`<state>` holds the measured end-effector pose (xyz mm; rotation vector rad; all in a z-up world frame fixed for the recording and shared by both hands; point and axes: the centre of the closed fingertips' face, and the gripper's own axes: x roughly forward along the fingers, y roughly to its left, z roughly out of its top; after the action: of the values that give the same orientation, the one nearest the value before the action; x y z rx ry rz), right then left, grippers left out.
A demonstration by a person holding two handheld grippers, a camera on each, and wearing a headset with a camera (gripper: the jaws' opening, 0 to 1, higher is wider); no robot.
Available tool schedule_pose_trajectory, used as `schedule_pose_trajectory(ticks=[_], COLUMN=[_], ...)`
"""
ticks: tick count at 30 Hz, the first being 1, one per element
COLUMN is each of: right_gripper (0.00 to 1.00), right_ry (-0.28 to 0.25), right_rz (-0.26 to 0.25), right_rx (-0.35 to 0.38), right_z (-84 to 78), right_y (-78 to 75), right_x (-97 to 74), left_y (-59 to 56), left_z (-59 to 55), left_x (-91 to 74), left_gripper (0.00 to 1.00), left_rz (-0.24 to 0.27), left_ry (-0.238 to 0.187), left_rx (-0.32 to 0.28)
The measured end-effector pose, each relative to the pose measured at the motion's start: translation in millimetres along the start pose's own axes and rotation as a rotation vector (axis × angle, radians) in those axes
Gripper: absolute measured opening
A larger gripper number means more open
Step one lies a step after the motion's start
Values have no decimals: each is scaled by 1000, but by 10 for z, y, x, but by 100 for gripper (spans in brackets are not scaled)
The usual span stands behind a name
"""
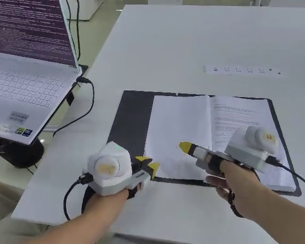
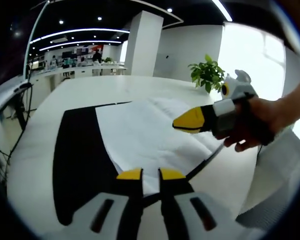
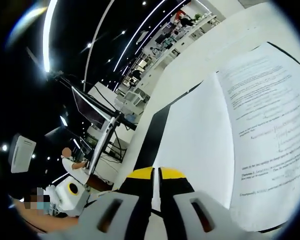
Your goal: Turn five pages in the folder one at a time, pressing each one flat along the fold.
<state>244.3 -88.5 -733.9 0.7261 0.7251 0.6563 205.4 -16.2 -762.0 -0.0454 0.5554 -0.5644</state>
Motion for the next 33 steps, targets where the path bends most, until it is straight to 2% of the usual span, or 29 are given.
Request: schedule_pose_trajectory(ticks=[2,4,6,9,11,13,14,18,22,27,33], right_gripper=[1,1,1,1,1,1,1,0,0,0,0], right_ry=[-13,-24,-28,-23,-28,-33,-33,-30,-16,-29,-11], right_rz=[-2,-10,-10,-15,-11,-9,-6,10,8,2,5], right_rx=[17,20,31,28,41,50,48,74,99,181,273], right_z=[91,149,215,287,353,400,416,492,557,703,828], right_y=[-72,-126,-182,-250,-287,-278,-254,-247,-306,-507,-739], right_x=[-46,-84,-117,-128,-132,-125,-123,-86,-23,93,227], left_y=[40,55,93,89,100,117,107,108,104,106,106], left_z=[-60,-80,-145,-208,-207,-204,-206,-221,-219,-215,-210], left_x=[66,83,102,107,108,111,116,109,105,96,93], left_gripper=[9,10,10,11,9,8,8,8,8,8,8], left_rz=[12,21,47,55,66,77,77,74,76,77,86], left_ry=[21,22,49,61,62,76,77,59,58,50,49], left_rx=[9,3,26,51,80,163,186,185,208,205,193])
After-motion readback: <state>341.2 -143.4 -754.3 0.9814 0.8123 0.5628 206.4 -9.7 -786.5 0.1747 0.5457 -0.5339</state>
